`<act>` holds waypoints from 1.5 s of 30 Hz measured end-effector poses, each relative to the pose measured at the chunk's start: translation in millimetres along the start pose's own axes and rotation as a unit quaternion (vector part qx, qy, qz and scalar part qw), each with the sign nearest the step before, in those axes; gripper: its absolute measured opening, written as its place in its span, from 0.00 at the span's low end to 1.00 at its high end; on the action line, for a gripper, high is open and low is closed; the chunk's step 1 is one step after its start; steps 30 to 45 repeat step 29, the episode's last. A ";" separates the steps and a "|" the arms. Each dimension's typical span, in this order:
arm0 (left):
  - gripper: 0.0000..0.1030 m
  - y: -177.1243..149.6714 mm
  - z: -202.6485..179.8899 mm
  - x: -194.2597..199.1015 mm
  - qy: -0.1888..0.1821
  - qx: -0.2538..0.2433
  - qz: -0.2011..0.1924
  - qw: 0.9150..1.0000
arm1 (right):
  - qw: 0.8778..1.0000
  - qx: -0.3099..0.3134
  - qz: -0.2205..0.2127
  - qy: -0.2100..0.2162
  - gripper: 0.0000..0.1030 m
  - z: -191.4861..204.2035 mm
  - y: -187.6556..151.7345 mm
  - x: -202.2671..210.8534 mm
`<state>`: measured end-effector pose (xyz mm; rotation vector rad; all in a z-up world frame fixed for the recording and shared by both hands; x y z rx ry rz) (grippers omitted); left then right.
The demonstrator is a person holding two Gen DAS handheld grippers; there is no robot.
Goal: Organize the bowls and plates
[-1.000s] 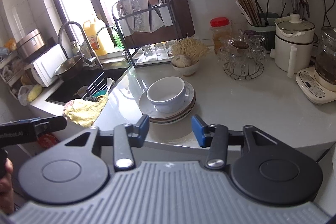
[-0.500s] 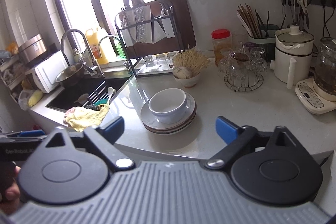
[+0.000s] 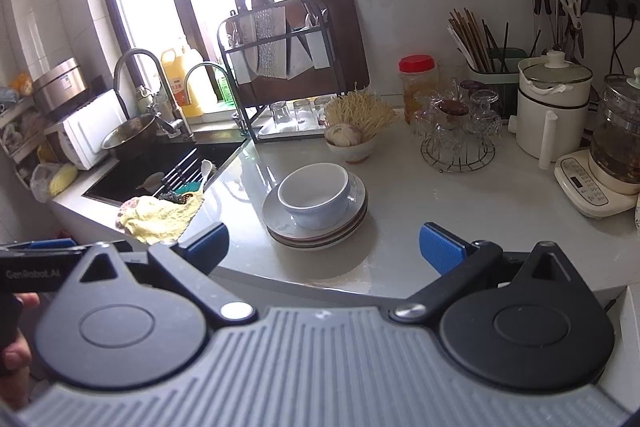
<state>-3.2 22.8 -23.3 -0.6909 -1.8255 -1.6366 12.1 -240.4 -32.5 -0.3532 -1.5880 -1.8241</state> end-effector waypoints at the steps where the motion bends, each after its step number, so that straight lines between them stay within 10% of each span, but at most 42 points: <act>1: 0.98 -0.8 -0.3 -0.2 -0.001 0.000 0.000 1.000 | 1.000 0.001 0.000 -0.001 1.00 0.4 -0.4 0.5; 45: 0.98 -13.6 -12.1 12.9 0.003 -0.005 -0.013 1.000 | 1.000 0.017 0.016 -0.007 1.00 1.4 -14.2 3.7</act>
Point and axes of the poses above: each gripper's, at about its wrist camera, not at the fingertips, and x roughly against the way its jaws point, z to its left, y to its top, the point moved 2 cm from there along -x, roughly the way its jaws point, and after that the axes turned 7 degrees about z, right-handed, at the moved point
